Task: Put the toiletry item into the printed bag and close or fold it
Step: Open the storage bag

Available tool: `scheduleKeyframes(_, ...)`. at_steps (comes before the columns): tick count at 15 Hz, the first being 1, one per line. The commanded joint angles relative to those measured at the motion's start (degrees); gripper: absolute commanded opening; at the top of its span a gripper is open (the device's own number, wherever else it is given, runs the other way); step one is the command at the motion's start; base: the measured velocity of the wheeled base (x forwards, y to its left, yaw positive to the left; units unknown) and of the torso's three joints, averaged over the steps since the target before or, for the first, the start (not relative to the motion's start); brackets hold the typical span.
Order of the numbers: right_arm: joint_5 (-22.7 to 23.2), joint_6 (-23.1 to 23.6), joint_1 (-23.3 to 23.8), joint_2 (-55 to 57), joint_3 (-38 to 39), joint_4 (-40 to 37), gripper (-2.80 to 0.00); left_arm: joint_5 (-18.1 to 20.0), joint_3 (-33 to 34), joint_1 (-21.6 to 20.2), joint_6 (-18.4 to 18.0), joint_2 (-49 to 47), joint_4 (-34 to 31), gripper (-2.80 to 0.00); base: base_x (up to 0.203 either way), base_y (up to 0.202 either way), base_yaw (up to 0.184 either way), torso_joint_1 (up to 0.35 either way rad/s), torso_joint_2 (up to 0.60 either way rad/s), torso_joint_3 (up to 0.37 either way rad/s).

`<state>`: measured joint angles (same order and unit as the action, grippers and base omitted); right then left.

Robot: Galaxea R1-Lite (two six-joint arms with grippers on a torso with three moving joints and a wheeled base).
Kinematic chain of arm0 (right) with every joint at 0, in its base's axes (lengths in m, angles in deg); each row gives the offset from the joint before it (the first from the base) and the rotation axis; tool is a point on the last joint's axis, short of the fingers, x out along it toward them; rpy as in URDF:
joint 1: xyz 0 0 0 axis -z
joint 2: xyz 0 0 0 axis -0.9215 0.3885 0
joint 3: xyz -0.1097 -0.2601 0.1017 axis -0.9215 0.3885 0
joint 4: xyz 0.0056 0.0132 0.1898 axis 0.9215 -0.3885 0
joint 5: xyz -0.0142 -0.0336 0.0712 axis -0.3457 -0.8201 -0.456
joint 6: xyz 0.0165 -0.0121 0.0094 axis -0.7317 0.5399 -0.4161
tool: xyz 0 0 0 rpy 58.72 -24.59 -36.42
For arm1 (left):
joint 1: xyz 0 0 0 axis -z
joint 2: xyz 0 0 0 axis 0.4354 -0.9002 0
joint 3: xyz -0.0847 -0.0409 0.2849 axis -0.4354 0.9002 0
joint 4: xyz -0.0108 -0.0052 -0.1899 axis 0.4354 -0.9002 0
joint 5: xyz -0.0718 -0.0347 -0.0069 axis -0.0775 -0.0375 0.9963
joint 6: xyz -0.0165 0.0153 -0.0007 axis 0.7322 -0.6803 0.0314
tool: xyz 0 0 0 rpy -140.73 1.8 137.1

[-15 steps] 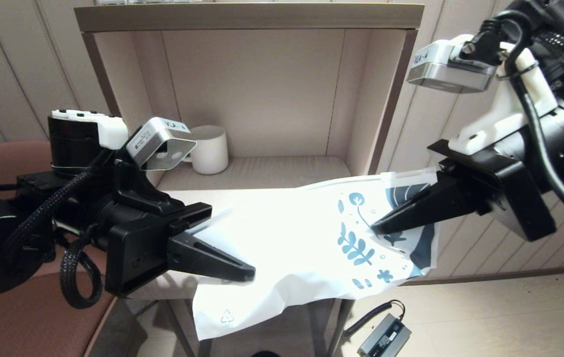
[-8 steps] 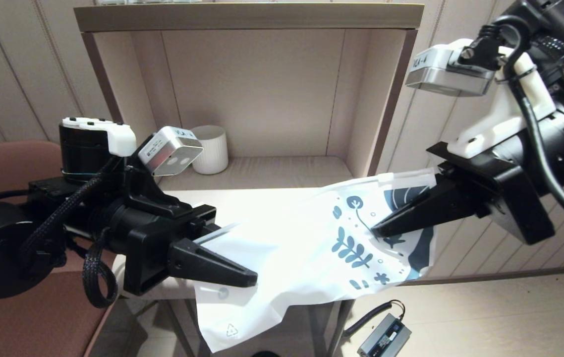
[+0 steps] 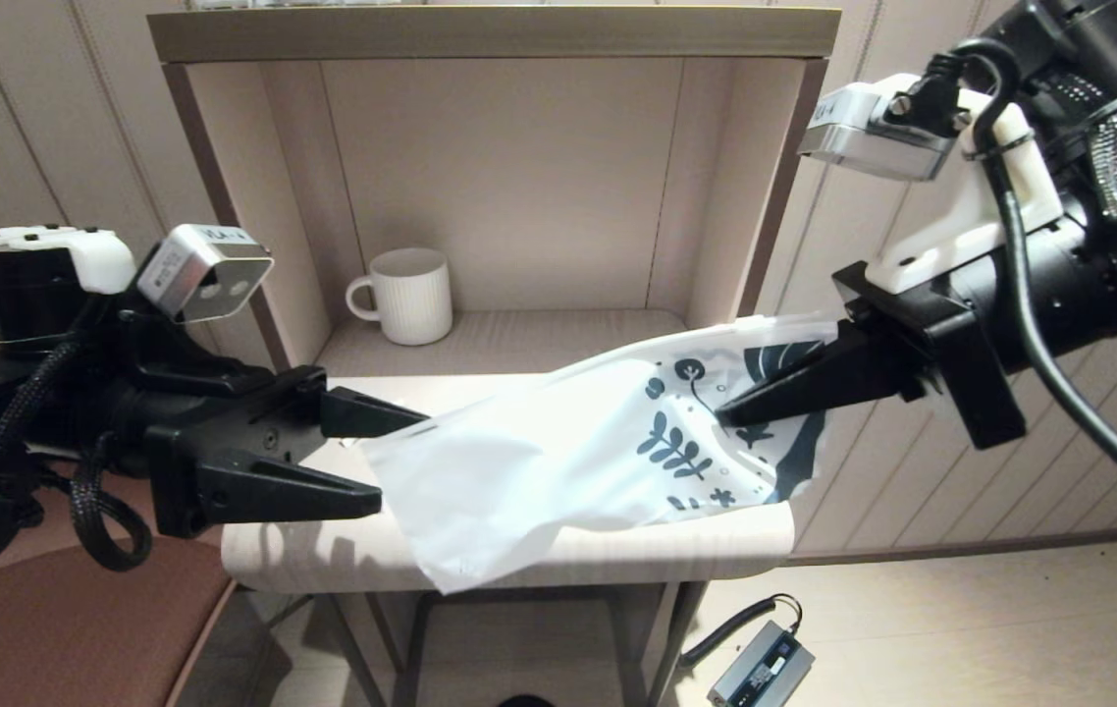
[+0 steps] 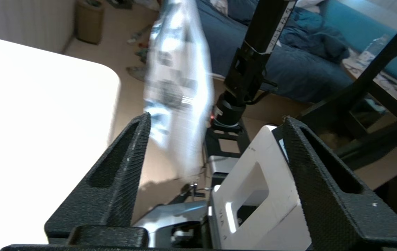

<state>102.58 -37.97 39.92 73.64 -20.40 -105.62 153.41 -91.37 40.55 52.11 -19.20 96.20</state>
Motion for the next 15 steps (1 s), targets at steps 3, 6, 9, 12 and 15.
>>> scheduleKeyframes(3, -5.5, -2.7, 0.1, -4.0, 15.4, 25.7, -2.8, 3.3, -0.6, -3.2, 0.3, 0.8, 0.9, 0.0, 0.0, 0.0, 0.0, 0.0, 0.0, 0.0)
scheduleKeyframes(6, -8.3, -4.0, -1.3, -7.4, 25.9, 41.3, -2.8, 3.4, -2.3, -3.0, 0.3, 0.2, 0.9, 0.0, 0.0, 0.0, 0.0, 0.0, 0.0, 0.0)
scheduleKeyframes(9, -9.2, -3.5, -2.1, -7.5, 26.7, 42.4, -2.8, 4.4, -7.5, -1.2, 1.8, -0.9, 0.4, 0.0, 0.0, 0.0, 0.0, 0.0, 0.0, 0.0)
scheduleKeyframes(12, -9.5, -3.1, -3.4, -5.1, 25.9, 42.0, -2.8, 4.4, -14.9, 1.9, 4.9, -1.8, 0.1, 0.0, 0.0, 0.0, 0.0, 0.0, 0.0, 0.0)
scheduleKeyframes(15, -9.6, -3.1, -4.5, -3.5, 26.6, 41.8, -2.8, 4.1, -19.3, 3.6, 6.9, -3.3, 0.7, 0.0, 0.0, 0.0, 0.0, 0.0, 0.0, 0.0)
